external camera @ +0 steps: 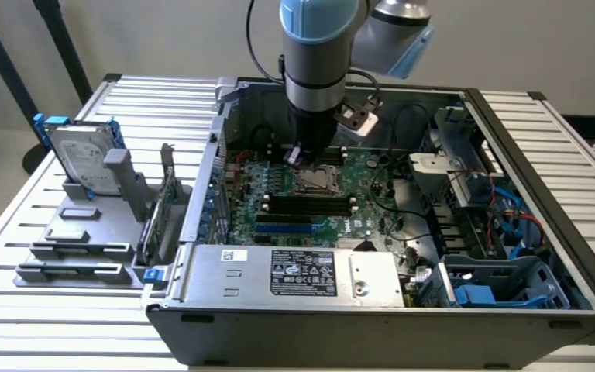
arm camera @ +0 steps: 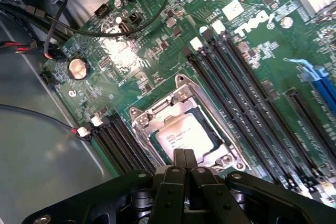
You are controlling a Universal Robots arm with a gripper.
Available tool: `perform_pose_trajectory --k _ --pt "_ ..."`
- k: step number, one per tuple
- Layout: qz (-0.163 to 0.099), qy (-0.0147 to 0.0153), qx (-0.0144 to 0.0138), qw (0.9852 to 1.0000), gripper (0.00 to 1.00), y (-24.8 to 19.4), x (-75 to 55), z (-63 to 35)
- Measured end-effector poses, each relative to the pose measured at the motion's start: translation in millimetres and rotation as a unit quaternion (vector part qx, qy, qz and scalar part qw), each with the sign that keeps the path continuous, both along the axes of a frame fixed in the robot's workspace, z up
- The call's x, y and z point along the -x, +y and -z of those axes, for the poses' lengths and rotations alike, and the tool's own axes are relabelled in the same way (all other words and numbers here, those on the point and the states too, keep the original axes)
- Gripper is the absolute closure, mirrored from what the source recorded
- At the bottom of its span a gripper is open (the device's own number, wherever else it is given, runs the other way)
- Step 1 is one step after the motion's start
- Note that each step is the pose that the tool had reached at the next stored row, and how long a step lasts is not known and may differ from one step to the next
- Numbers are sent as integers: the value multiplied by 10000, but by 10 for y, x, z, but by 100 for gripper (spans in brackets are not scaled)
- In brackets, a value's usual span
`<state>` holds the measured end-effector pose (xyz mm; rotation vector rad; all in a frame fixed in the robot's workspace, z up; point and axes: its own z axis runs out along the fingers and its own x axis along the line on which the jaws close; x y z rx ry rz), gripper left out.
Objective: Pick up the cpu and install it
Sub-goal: 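Install the first cpu locking lever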
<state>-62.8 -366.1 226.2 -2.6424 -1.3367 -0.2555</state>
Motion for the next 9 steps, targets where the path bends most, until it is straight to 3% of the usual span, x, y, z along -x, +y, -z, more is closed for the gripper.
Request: perform_pose_trajectory --k 9 --pt "2 2 -11 10000 89 -160 158 -148"
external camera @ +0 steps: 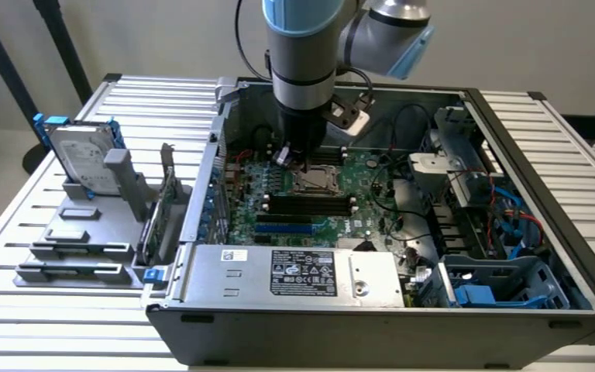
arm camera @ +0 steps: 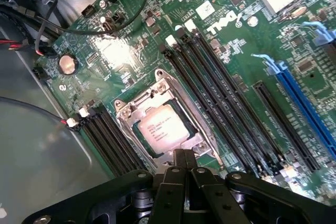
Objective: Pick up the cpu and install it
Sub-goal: 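Install the first cpu locking lever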
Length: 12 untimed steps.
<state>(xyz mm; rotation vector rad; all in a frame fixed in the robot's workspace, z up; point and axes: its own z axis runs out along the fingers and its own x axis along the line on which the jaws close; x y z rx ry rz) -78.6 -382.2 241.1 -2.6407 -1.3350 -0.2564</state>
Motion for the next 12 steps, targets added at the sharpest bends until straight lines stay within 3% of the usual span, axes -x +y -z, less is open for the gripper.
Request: perform_pose_trajectory --k 7,12 --pt "5 6 -8 10000 89 -118 54 -153" --pt "8 10 -9 10000 89 -220 80 -168"
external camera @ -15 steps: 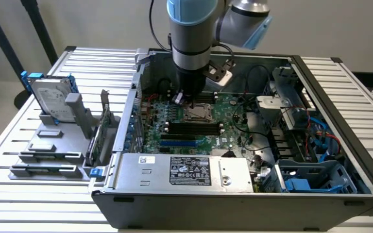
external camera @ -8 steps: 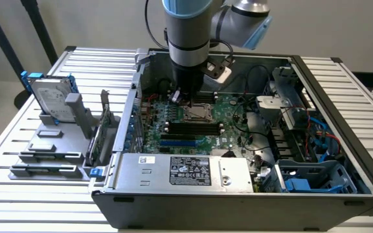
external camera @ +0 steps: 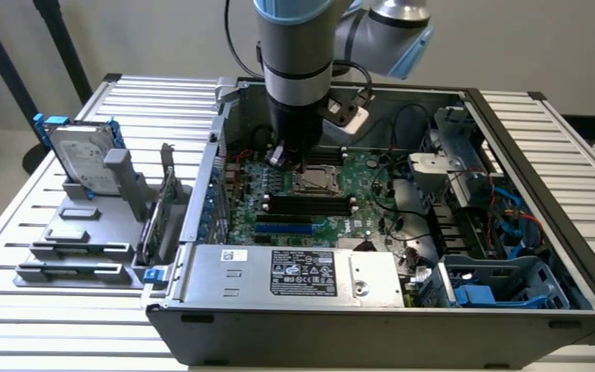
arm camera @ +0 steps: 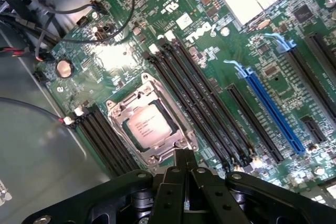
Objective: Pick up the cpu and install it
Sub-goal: 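Install the first cpu locking lever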
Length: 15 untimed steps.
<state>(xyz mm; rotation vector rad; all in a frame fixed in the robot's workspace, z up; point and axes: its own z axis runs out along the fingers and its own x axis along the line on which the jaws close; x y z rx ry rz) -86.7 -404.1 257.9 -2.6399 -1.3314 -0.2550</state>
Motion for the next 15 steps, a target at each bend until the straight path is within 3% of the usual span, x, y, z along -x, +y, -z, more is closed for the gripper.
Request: perform_pose_trajectory --k 3,9,15 --pt "3 3 0 10000 89 -39 16 4" --pt "9 23 7 10000 89 -42 20 58" --pt "17 134 18 9999 89 -42 20 107"
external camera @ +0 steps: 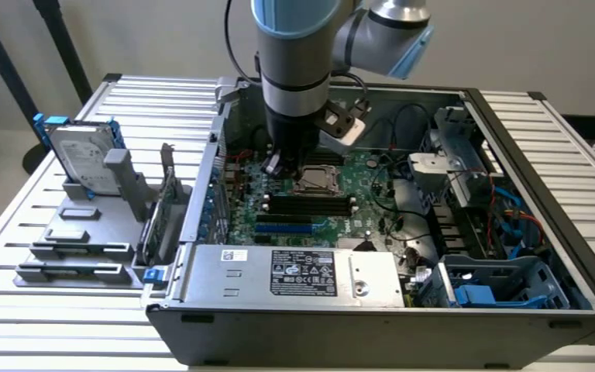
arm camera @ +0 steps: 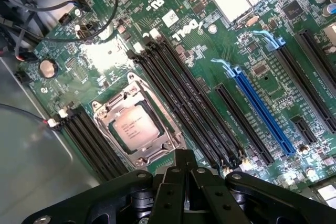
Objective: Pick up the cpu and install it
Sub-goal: 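Install the first cpu locking lever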
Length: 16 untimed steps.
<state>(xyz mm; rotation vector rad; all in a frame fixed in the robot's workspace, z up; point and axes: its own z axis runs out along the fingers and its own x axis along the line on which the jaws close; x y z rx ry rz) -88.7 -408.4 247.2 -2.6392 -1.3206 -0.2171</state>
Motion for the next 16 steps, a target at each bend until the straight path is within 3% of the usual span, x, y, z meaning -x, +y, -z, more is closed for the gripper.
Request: perform_pose_trajectory --k 3,16 --pt "0 30 1 10000 89 1 -8 24" --pt "0 72 0 10000 89 10 -13 172"
